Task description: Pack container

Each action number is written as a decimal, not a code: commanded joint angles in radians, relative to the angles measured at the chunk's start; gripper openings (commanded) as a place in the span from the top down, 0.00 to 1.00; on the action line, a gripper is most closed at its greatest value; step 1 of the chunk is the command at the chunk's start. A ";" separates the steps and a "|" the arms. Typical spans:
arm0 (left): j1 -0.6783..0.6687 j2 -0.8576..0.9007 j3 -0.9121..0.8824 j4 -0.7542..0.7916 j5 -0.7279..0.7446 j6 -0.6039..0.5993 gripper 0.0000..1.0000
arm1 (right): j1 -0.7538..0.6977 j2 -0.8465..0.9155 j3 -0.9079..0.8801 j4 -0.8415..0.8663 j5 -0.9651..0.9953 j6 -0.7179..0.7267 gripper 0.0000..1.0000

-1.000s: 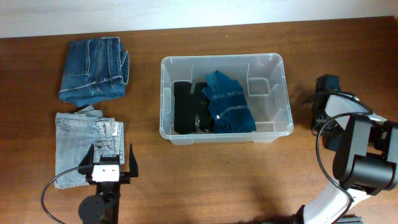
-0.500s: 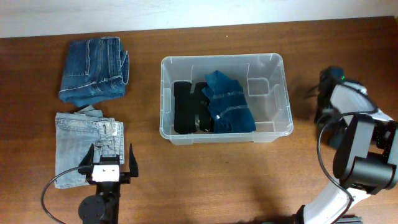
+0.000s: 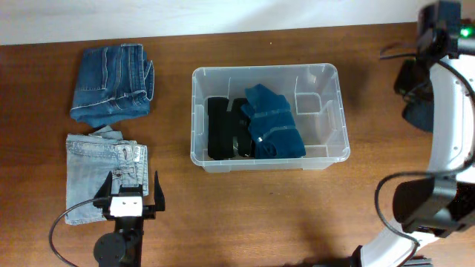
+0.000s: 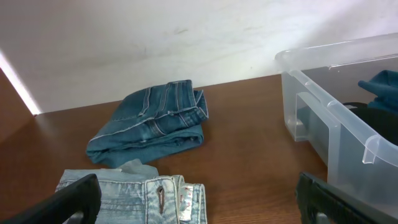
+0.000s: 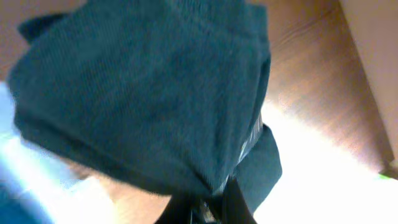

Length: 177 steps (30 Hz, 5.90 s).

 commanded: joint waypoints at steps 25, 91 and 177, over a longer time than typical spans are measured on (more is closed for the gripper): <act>0.004 -0.009 -0.002 -0.007 0.011 0.013 0.01 | 0.551 0.090 0.062 -0.007 -0.092 0.224 0.96; 0.004 -0.009 -0.002 -0.007 0.011 0.013 0.01 | 0.561 0.277 -0.227 0.142 0.021 0.323 0.92; 0.004 -0.009 -0.002 -0.007 0.011 0.013 0.01 | 0.554 -0.648 -0.256 -0.064 -0.108 0.240 0.02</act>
